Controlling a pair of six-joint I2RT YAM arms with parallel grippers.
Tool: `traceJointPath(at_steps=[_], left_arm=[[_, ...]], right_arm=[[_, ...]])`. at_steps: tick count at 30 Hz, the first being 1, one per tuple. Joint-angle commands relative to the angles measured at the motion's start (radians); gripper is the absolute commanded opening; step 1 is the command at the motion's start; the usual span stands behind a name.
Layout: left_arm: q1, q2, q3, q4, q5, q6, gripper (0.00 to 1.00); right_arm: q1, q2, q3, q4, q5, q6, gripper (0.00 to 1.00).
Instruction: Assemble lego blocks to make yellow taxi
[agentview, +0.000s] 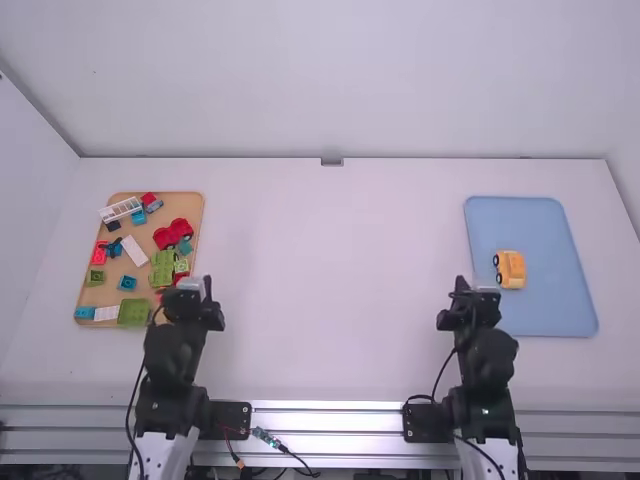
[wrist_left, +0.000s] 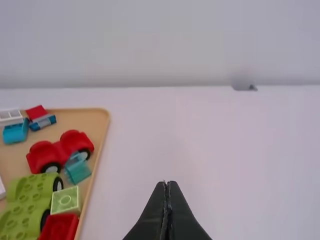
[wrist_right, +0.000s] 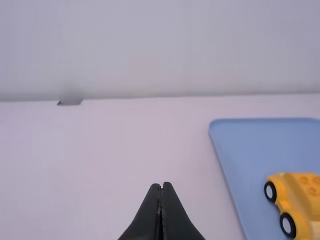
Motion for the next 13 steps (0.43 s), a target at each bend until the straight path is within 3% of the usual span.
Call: traceJointPath(at_steps=[1,13], left_arm=[[0.002,-0.029,-0.008,-0.006,-0.005,0.001,0.0],[0.002,-0.053,-0.008,-0.006,-0.005,0.001,0.0]], right_arm=[[0.003,-0.03,-0.01,-0.006,0.004,0.006,0.0],[0.003,-0.057,-0.01,-0.006,0.004,0.006,0.0]])
